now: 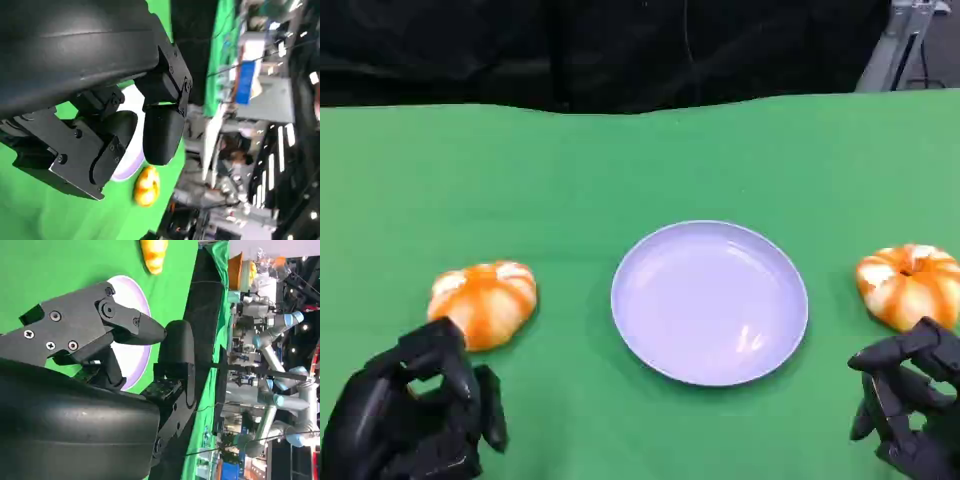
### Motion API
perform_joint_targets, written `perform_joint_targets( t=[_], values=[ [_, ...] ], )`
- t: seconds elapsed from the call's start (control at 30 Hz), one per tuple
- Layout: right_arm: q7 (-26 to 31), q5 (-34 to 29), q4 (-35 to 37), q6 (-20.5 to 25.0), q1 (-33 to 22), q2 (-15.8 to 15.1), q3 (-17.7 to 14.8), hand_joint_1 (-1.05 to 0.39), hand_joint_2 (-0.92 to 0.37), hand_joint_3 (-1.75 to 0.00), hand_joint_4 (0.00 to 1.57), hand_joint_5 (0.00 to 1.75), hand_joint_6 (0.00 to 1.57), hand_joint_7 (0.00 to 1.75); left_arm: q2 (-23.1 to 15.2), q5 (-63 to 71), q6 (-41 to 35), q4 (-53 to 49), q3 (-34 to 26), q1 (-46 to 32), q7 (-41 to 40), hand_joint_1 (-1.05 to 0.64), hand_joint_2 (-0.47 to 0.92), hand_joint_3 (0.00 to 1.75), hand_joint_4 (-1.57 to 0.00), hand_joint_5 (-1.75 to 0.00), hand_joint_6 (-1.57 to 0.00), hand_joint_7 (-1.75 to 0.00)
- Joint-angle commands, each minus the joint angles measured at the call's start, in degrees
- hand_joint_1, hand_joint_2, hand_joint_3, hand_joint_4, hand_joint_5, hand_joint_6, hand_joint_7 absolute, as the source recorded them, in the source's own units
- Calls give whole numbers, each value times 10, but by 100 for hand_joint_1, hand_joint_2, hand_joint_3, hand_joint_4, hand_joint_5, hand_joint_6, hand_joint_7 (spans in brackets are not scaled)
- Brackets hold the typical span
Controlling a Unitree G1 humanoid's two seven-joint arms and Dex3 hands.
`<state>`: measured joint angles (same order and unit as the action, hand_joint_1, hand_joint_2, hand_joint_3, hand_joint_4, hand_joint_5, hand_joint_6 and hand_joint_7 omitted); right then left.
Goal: Grasp the bread from the table and place it into the plate.
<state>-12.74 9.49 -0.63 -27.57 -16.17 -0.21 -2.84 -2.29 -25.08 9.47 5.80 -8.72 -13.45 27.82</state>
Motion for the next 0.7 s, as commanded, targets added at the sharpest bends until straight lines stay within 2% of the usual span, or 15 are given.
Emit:
perform_joint_targets(
  t=[0.03,0.2,0.5,0.53,0.57,0.6,0.63,0.67,0.7],
  values=[
    [-1,9,3,-2,2,-3,-4,-18,-80,-69,88,163,80,139,9,31,49,-5,-6,-8,-26,1,42,156,-93,-175,-76,-172],
    [3,1,5,-4,4,0,-2,-16,-79,-71,89,163,82,139,11,40,66,2,-5,-14,-35,2,46,151,-89,-175,-73,-171],
    [5,3,-1,-6,-1,1,-4,-17,-76,-76,89,163,80,141,-2,8,24,9,-3,-17,-25,2,45,154,-93,-175,-74,-175],
    [5,2,-2,-5,-1,1,-4,-17,-76,-76,89,163,80,140,-4,35,51,3,-4,-14,-33,2,45,155,-93,-175,-74,-175],
    [5,2,-4,-3,-2,0,-3,-17,-76,-76,89,163,80,140,-8,71,80,-2,-5,-13,-43,-1,43,147,-82,-172,-69,-168],
    [5,2,-6,-1,-3,0,-3,-17,-76,-76,89,163,80,141,-16,115,118,-9,-6,-10,-54,-8,48,127,-69,-161,-66,-150],
    [5,0,-6,-2,-3,-1,-3,-17,-77,-76,89,163,80,141,-30,175,173,-20,-10,-3,-69,-12,56,106,-63,-149,-65,-135],
    [5,-2,-5,-3,-2,-2,-3,-17,-77,-76,89,163,80,141,-43,223,212,-26,-13,4,-83,-18,68,75,-59,-115,-64,-103],
    [5,-3,-4,-3,-1,-3,-4,-17,-77,-76,88,163,80,141,-51,255,239,-32,-15,8,-95,-25,82,42,-63,-74,-72,-60]
  ],
)
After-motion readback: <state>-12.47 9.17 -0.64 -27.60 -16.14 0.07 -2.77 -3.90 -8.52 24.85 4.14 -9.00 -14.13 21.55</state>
